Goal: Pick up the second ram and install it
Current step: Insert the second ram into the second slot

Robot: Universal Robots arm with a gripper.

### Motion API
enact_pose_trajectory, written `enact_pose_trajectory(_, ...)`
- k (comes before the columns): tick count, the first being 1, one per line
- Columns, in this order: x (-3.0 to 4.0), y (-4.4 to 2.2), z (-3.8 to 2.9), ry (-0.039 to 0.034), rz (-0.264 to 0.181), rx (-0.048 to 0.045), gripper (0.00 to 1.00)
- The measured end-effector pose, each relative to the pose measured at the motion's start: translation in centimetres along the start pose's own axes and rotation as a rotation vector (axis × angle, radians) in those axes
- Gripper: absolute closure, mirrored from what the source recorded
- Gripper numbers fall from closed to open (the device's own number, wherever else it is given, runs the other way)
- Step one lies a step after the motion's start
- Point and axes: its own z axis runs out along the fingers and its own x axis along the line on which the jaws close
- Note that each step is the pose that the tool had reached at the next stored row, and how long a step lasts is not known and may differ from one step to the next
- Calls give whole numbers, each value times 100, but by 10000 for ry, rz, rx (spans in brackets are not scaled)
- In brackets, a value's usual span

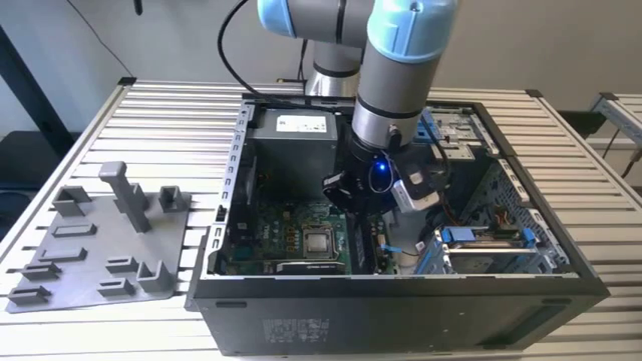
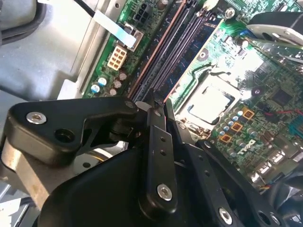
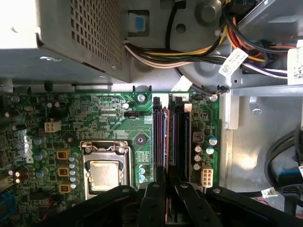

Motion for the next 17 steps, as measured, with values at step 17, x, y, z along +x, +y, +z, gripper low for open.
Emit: enact_pose_trajectory(17,5,3,17,33,-1,41,86)
